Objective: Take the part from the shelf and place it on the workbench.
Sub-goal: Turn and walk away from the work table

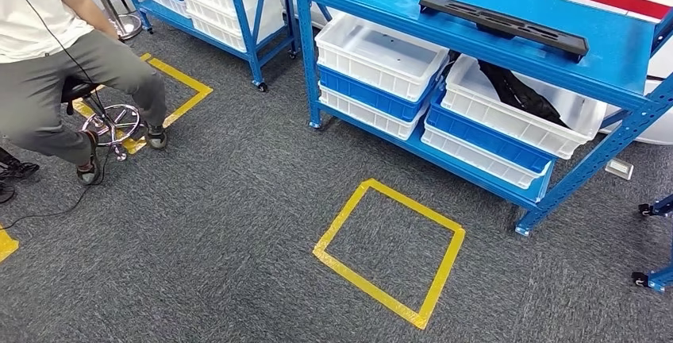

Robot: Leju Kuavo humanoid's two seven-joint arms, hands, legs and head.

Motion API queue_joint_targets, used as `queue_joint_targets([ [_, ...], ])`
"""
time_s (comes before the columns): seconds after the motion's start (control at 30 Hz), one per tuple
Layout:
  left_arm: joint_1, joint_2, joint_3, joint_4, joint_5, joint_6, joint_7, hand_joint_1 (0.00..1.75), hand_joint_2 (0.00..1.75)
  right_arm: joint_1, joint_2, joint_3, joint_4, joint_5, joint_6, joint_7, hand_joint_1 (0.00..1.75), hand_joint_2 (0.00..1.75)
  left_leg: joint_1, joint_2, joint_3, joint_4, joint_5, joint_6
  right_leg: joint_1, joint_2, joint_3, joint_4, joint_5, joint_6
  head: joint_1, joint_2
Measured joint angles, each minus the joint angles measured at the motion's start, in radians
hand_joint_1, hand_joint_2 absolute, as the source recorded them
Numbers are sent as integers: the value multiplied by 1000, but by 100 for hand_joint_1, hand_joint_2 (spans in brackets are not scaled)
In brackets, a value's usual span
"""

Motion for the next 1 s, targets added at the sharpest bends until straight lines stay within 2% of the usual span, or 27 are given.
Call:
queue_joint_targets([
  [0.03,1,-1,0,0,0,1,0,0,0,-1,-1,0,0,0,0,0,0,0,5,5,3,-12,9,-1,1,-13,-16,30,-18,1,2,0],
  [0.1,2,-2,0,0,0,0,0,0,0,-3,-4,0,0,1,0,0,0,0,9,14,3,-22,16,-4,-7,-36,-71,146,-78,1,5,0],
  [0.13,3,-2,0,0,0,-1,0,0,0,-4,-5,0,0,1,0,0,0,0,10,19,0,-21,17,-6,-14,-39,-99,207,-103,6,6,0],
  [0.17,3,-2,0,1,0,-3,-1,0,0,-3,-6,0,0,2,0,0,0,0,12,24,-2,-21,18,-10,-22,-41,-115,247,-117,16,6,0],
  [0.2,4,-3,0,1,0,-5,-1,0,0,-3,-7,0,0,2,0,0,0,0,16,27,-3,-20,18,-15,-30,-44,-114,254,-116,29,6,0],
  [0.23,4,-3,0,1,0,-6,-1,0,0,-2,-9,0,0,2,0,0,0,0,21,30,-4,-18,18,-22,-39,-48,-91,217,-98,47,6,0],
  [0.27,4,-4,0,1,0,-7,-2,0,0,-1,-10,0,0,2,0,0,0,0,26,32,-4,-14,15,-32,-49,-54,-50,148,-73,66,7,0],
  [0.3,4,-4,0,1,0,-7,-2,0,0,-2,-10,0,0,3,0,0,0,0,28,33,-7,-6,11,-44,-54,-60,-12,80,-54,79,9,0],
  [0.33,4,-3,0,1,0,-7,-2,0,0,-3,-10,0,0,3,0,0,0,0,30,35,-8,2,5,-56,-57,-63,18,25,-40,81,11,0],
  [0.37,3,-3,0,0,0,-6,-3,0,0,-4,-9,0,0,3,0,0,0,0,29,36,-10,8,-1,-66,-57,-64,32,-4,-36,74,12,0],
  [0.4,2,-3,0,0,0,-6,-4,0,0,-4,-9,0,0,3,0,0,0,0,28,37,-10,10,-5,-73,-53,-62,33,-9,-39,60,13,0],
  [0.43,2,-3,0,0,0,-6,-6,0,0,-4,-10,0,0,3,0,0,0,0,30,38,-7,8,-8,-79,-50,-58,33,-9,-40,44,12,0],
  [0.5,2,-3,0,0,0,-7,-11,0,0,-3,-10,0,0,4,0,0,0,0,39,34,-8,20,-20,-86,-50,-55,42,-10,-42,22,11,0],
  [0.53,2,-4,0,0,-1,-7,-13,0,0,-3,-10,0,0,5,0,0,0,0,41,30,-19,49,-38,-88,-50,-53,48,-11,-42,14,10,0],
  [0.6,2,-4,0,0,-4,-7,-16,0,0,-3,-9,0,0,8,0,0,0,0,42,20,-81,172,-98,-90,-45,-52,56,-11,-44,3,8,0],
  [0.63,3,-4,0,0,-5,-7,-16,0,0,-3,-9,0,0,8,0,0,0,0,42,17,-122,242,-123,-90,-41,-50,58,-11,-47,-2,7,0],
  [0.67,4,-4,0,0,-7,-6,-16,0,0,-3,-9,0,0,10,0,0,0,0,41,16,-157,295,-135,-88,-36,-48,61,-11,-50,-6,6,0],
  [0.7,5,-4,0,0,-7,-6,-16,0,0,-2,-9,0,0,11,0,0,0,0,40,16,-175,310,-124,-84,-32,-45,65,-11,-55,-9,6,0],
  [0.73,6,-4,0,0,-8,-6,-16,0,0,-2,-9,0,0,12,0,0,0,0,37,15,-173,285,-92,-76,-28,-42,72,-11,-60,-11,6,0],
  [0.8,7,-3,0,0,-8,-4,-15,0,0,-2,-8,0,0,13,0,0,0,0,27,10,-127,158,-8,-52,-24,-36,86,-12,-72,-11,7,0],
  [0.83,7,-3,0,0,-8,-4,-15,0,0,-2,-6,0,1,14,0,0,0,0,20,10,-102,100,17,-40,-21,-34,91,-15,-78,-8,8,0],
  [0.87,6,-2,0,0,-9,-3,-15,0,0,-3,-4,0,1,14,0,0,0,0,14,11,-85,63,27,-30,-21,-33,94,-20,-84,-4,8,0],
  [0.9,5,-1,0,0,-9,-3,-15,0,0,-4,-2,0,1,14,-1,0,0,0,8,12,-75,43,24,-23,-19,-32,101,-21,-85,3,8,0],
  [1.0,6,-2,0,0,-9,-1,-13,0,0,-3,-1,0,1,14,-1,0,0,0,4,14,-44,9,18,-11,-16,-36,122,-9,-81,23,7,0],
])
